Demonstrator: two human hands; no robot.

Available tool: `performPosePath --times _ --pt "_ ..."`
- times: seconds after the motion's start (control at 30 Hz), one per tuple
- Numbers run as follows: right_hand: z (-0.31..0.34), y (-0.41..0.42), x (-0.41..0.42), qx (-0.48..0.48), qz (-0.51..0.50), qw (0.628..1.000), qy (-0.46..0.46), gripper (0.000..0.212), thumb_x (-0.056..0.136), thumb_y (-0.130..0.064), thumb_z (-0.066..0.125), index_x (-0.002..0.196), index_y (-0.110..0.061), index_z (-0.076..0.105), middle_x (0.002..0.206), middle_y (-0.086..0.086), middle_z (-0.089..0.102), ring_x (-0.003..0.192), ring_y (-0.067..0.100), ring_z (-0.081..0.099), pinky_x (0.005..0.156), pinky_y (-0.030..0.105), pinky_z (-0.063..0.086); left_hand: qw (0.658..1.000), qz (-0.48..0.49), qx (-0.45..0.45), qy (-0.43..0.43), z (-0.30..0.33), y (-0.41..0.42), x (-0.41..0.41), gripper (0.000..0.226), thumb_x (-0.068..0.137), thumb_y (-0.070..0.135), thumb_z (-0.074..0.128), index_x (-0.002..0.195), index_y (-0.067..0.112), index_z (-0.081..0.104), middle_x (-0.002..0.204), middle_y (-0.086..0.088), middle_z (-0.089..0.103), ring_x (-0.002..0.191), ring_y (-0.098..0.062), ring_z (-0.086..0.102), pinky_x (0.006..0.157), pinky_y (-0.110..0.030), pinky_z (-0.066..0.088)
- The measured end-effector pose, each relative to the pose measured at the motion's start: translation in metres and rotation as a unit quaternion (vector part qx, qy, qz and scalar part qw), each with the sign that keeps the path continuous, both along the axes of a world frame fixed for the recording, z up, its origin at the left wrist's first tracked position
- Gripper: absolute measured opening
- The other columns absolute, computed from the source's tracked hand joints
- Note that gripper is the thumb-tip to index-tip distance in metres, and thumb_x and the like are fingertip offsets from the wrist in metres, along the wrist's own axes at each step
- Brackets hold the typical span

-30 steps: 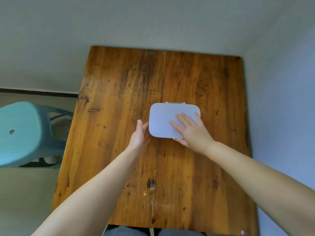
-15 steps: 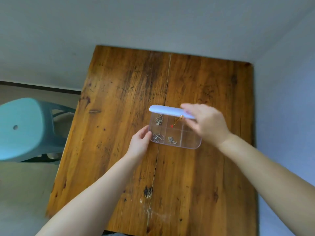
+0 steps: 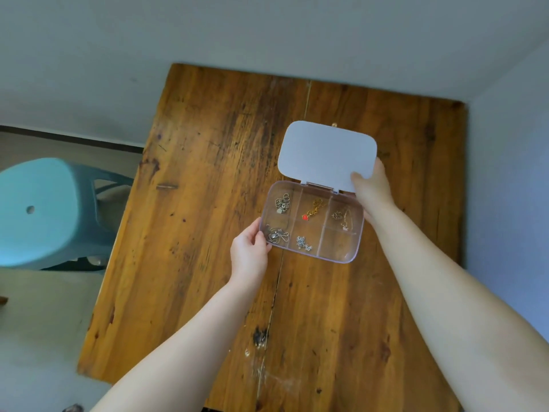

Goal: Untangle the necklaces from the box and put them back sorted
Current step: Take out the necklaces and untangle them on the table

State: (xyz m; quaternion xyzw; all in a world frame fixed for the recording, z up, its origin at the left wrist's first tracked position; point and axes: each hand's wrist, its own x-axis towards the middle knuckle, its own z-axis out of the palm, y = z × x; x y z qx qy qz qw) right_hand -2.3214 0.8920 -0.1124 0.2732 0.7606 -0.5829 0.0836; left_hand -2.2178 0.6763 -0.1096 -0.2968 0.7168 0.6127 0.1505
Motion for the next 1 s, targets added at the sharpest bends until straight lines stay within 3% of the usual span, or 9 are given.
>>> performPosePath --times 0.07,0.13,0.2,0.27,0.37,0.43,0.5,0.7,1.0 --pt "0.004 -0.010 -0.004 0.032 0.015 0.999 -0.036 0.059 0.090 -0.005 0.047 0.145 -0.015 0.026 0.143 0.009 0.045 0.129 0.027 0.046 0.107 0.041 0.040 1.000 0.009 0.000 0.008 0.000 -0.001 0.000 0.040 0.097 0.006 0.035 0.124 0.024 0.058 0.110 0.010 0.067 0.090 0.009 0.064 0.089 -0.023 0.053" --pt "0.017 -0.021 0.003 0.196 0.015 0.981 -0.003 0.065 0.092 -0.012 0.052 0.147 -0.014 0.018 0.149 0.012 0.034 0.134 0.028 0.036 0.106 0.035 0.035 1.000 0.013 0.007 0.006 0.000 -0.003 -0.001 0.039 0.097 0.007 0.036 0.122 0.026 0.059 0.107 0.014 0.067 0.088 0.012 0.063 0.088 -0.023 0.053" --pt "0.033 -0.041 0.019 0.294 0.068 0.938 0.171 0.045 0.092 -0.010 0.050 0.136 -0.010 0.040 0.135 0.013 0.048 0.124 0.026 0.045 0.097 0.026 0.036 1.000 0.015 0.017 0.010 0.000 -0.005 0.000 0.038 0.097 0.008 0.037 0.119 0.027 0.061 0.106 0.015 0.067 0.091 0.010 0.064 0.088 -0.024 0.054" --pt "0.039 -0.068 0.029 0.277 0.218 0.910 0.218 0.032 0.090 -0.005 0.045 0.118 -0.009 0.059 0.116 0.011 0.063 0.110 0.026 0.057 0.095 0.031 0.040 0.999 0.014 0.030 0.013 -0.001 -0.005 0.000 0.036 0.097 0.008 0.038 0.120 0.024 0.060 0.112 0.009 0.067 0.096 0.004 0.064 0.089 -0.025 0.054" --pt "0.023 -0.103 0.033 0.388 0.443 0.805 0.067 0.036 0.089 -0.006 0.041 0.118 -0.014 0.059 0.119 0.008 0.063 0.112 0.029 0.054 0.093 0.041 0.035 0.999 0.012 0.039 0.016 -0.003 -0.009 0.002 0.036 0.096 0.010 0.040 0.124 0.023 0.058 0.120 0.004 0.065 0.093 0.007 0.063 0.090 -0.027 0.054" --pt "0.013 -0.112 0.032 0.458 0.486 0.743 0.031 0.036 0.088 -0.006 0.040 0.119 -0.014 0.056 0.122 0.009 0.058 0.112 0.030 0.049 0.089 0.041 0.032 0.999 0.002 0.045 0.016 -0.005 -0.012 0.001 0.036 0.096 0.011 0.041 0.126 0.023 0.057 0.122 0.005 0.064 0.091 0.009 0.062 0.092 -0.029 0.052" --pt "0.007 -0.115 0.034 0.481 0.492 0.725 0.031 0.035 0.086 -0.008 0.041 0.116 -0.014 0.057 0.120 0.010 0.058 0.111 0.031 0.048 0.087 0.042 0.032 0.998 -0.013 0.055 0.013 -0.006 -0.015 0.000 0.036 0.096 0.013 0.041 0.127 0.024 0.055 0.125 0.006 0.062 0.090 0.011 0.061 0.094 -0.029 0.051" --pt "0.003 -0.118 0.035 0.458 0.471 0.754 -0.012 0.039 0.088 -0.015 0.043 0.126 -0.013 0.052 0.128 0.013 0.053 0.118 0.032 0.045 0.094 0.046 0.033 0.997 -0.049 0.057 0.001 -0.006 -0.022 -0.003 0.036 0.095 0.014 0.043 0.129 0.024 0.053 0.131 0.005 0.057 0.122 -0.011 0.051 0.106 -0.042 0.042" --pt "-0.002 -0.128 0.031 0.444 0.433 0.783 -0.048 0.028 0.090 -0.022 0.047 0.116 -0.014 0.054 0.120 0.012 0.057 0.113 0.031 0.049 0.091 0.047 0.036 0.990 -0.132 0.044 0.008 -0.007 -0.033 -0.010 0.038 0.095 0.013 0.045 0.132 0.021 0.050 0.134 0.003 0.055 0.122 -0.013 0.050 0.105 -0.042 0.043"
